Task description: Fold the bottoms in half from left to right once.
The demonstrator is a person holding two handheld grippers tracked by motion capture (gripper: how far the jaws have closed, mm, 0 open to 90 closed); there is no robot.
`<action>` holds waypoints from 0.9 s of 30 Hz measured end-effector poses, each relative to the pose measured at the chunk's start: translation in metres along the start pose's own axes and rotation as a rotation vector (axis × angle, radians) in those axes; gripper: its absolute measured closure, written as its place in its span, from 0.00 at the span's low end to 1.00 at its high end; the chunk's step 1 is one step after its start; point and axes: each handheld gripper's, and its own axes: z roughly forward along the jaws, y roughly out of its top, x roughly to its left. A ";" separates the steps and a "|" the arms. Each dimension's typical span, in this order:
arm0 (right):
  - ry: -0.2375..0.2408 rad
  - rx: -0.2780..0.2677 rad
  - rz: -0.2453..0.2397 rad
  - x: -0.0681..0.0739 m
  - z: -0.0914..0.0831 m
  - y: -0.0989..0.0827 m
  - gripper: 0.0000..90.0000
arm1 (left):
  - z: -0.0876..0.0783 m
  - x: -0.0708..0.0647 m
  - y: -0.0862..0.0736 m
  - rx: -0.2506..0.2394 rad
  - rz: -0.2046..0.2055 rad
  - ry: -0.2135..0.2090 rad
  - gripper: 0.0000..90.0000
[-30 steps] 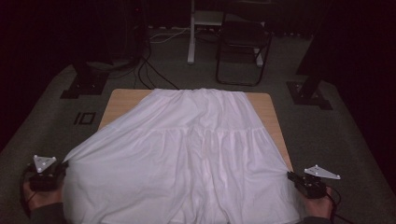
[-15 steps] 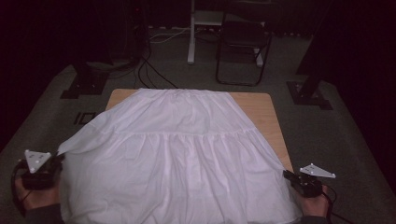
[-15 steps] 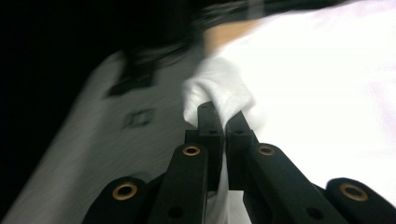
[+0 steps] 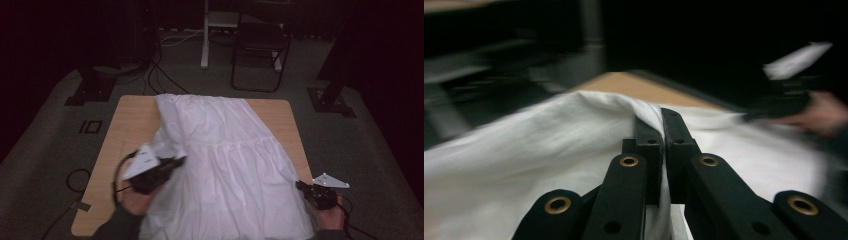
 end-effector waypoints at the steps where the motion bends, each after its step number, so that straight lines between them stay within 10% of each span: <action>1: -0.008 0.010 0.001 0.001 0.001 0.001 0.97 | 0.021 -0.006 0.000 0.027 0.004 -0.037 0.99; 4: -0.019 0.016 -0.002 0.001 0.001 0.002 0.95 | 0.067 -0.016 -0.007 0.092 -0.030 -0.116 0.99; 7: -0.048 -0.009 0.005 0.004 -0.003 0.007 0.69 | 0.105 -0.019 -0.021 0.168 -0.062 -0.178 0.96; 9: -0.073 -0.037 0.011 0.009 -0.008 0.015 0.58 | 0.114 -0.018 -0.028 0.195 -0.057 -0.174 0.77; 20: 0.046 -0.118 -0.121 0.071 -0.006 0.064 0.51 | 0.060 0.014 -0.052 0.170 -0.131 -0.097 0.67; 27: 0.194 -0.100 -0.266 0.133 0.021 0.086 0.56 | 0.019 0.027 -0.103 0.290 -0.128 0.079 0.65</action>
